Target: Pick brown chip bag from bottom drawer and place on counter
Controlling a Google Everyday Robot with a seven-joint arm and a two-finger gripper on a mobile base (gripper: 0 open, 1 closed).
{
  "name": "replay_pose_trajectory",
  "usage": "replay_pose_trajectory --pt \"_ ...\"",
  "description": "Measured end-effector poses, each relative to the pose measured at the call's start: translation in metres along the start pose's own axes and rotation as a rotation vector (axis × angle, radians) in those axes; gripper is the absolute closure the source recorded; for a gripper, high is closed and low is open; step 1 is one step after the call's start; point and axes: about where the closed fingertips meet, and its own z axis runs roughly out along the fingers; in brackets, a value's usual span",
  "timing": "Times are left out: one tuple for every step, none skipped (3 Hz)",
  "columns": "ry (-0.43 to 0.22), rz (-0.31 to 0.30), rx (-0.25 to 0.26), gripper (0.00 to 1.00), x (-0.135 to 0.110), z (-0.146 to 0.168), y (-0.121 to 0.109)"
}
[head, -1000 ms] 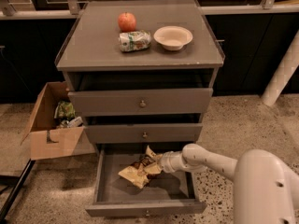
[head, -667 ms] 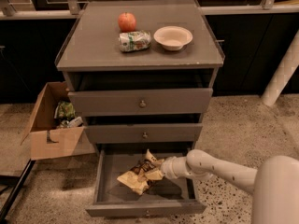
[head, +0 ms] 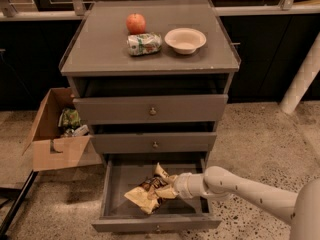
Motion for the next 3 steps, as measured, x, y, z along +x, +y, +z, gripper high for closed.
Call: replay_pose_trajectory --pt "-0.028 -0.021 -0.012 1.0 -0.016 -0.007 0.009" --pt "-0.089 -0.118 -0.02 1.0 -0.067 -0.032 0.036" --pt "-0.116 -0.204 -0.038 1.0 -0.106 -0.047 0.06"
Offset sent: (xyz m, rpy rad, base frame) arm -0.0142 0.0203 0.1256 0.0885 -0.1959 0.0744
